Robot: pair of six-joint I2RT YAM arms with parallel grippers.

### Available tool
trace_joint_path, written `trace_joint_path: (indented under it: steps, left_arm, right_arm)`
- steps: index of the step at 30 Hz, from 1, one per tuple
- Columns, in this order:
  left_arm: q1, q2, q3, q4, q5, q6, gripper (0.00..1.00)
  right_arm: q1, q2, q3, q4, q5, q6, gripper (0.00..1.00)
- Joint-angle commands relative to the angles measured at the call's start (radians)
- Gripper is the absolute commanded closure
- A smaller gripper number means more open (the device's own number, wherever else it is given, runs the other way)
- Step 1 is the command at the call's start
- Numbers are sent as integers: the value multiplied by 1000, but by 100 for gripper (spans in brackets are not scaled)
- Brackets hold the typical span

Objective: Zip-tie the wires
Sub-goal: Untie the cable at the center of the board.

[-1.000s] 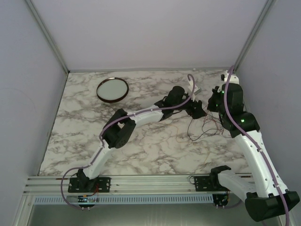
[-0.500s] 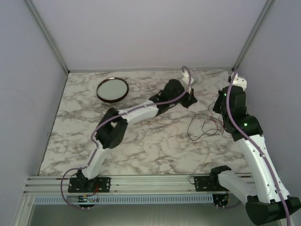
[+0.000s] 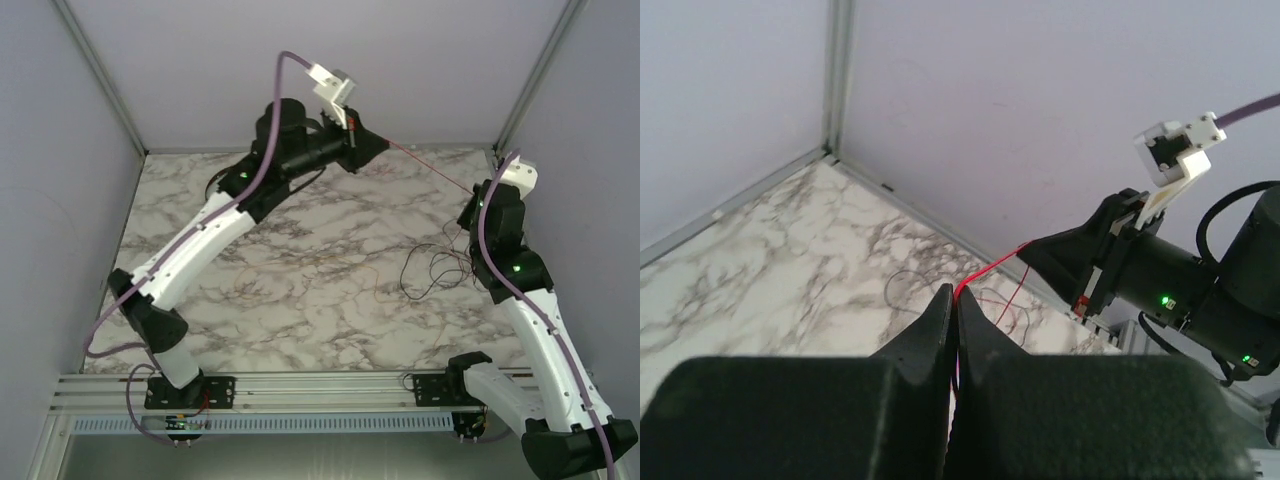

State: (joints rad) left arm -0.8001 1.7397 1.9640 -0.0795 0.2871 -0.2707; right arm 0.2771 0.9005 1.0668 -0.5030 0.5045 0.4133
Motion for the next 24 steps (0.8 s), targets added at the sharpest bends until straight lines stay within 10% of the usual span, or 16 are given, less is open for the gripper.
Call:
trace_joint_path:
  steps: [1,18,24]
  left_arm:
    - [83,-155,4,-60,-69,-39,100]
    - [376,-547,-234,-199,-134,-86,100]
    - [378,-510,-248,-186,-52,-106,100]
  right_arm:
    - [-31,-10,-76,47,127,17,100]
    - [-139,-2,-195,190,88,-48,99]
    - [-148,4,-209,218,-265,-101,68]
